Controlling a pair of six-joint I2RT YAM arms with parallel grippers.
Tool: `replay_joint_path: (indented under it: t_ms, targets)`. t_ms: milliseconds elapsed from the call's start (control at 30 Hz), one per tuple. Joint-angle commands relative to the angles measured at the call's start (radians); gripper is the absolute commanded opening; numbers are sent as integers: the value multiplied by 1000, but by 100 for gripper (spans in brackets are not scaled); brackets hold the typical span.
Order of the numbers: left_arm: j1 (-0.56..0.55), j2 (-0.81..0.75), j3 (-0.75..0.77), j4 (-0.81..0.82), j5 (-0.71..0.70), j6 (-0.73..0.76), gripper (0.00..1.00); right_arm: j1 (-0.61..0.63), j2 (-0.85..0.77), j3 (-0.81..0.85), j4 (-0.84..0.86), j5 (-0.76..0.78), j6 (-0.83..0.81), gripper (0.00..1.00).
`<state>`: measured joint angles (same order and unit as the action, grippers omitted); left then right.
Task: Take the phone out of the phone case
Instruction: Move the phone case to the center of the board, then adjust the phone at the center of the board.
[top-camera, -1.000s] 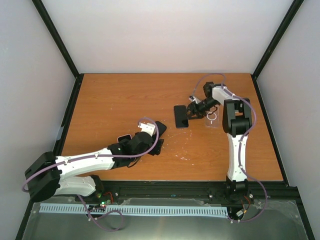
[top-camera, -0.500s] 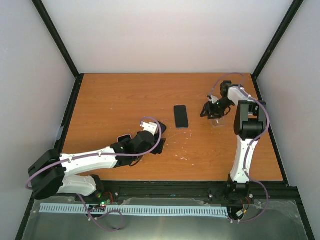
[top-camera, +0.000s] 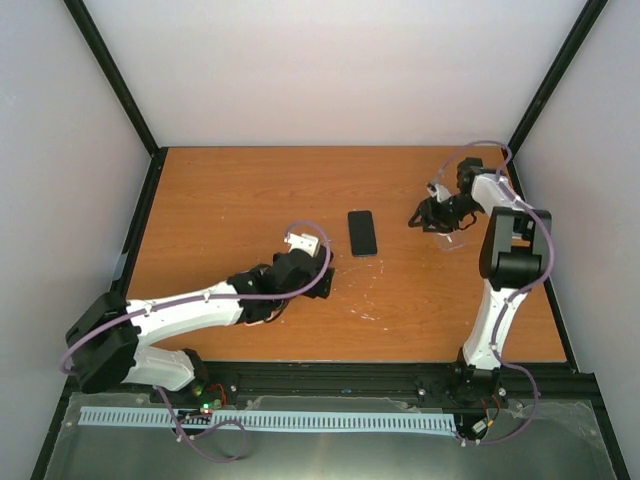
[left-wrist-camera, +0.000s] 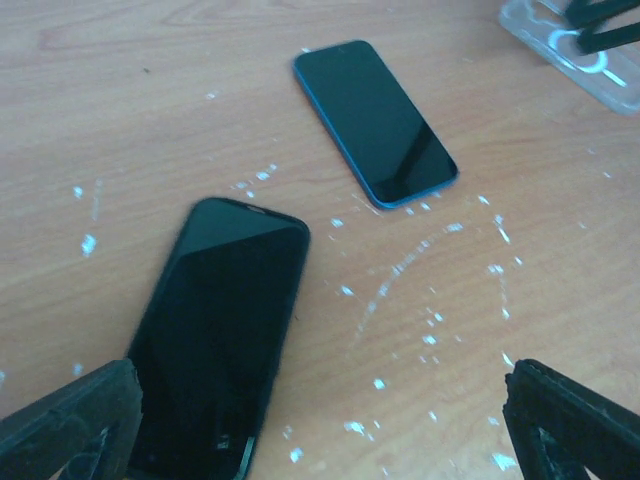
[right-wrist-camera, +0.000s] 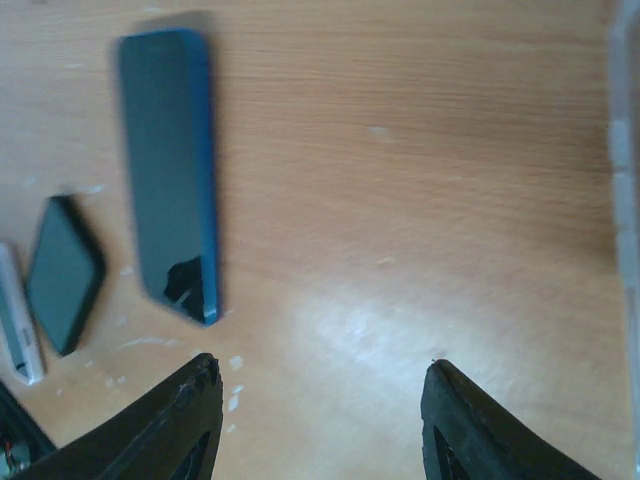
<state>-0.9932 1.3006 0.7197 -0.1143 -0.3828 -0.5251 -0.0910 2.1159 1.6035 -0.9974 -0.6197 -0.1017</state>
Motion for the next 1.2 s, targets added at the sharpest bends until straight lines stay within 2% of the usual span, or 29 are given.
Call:
replay_joint_path:
  t_ms: [0,133,267,400,433,600,733,967,1167]
  targets:
    - [106,71,141,-168,55,33,99,2,-253,-66,21,-83,-109,54]
    - [223,211,310,-328,170,98,100,2,-495,-280,124,-93,-178,58]
    - [277,398,506,-462,267,200,100,2,-710,-471,256,-95,-191,63]
    - [291,543,661,-559,282,274,100,1,-849,-646,406,-140,-167,80]
    - [296,569,687,-573,292,288,99,0,-866,-668,425,-151,-170,81]
    - [307,708,804,-661,333,356,99,-1,-857,-680,397,-199,-211,81]
    - [307,784,857,-727,298,375,100,-1,-812,-667,372,-250,-229,82]
    - [307,775,824,-731,262,382,99,-1,-772,-653,360,-276,-239,82]
    - [307,816,837,-767,314,420,99,-1,-740,-639,343,-290,-247,82]
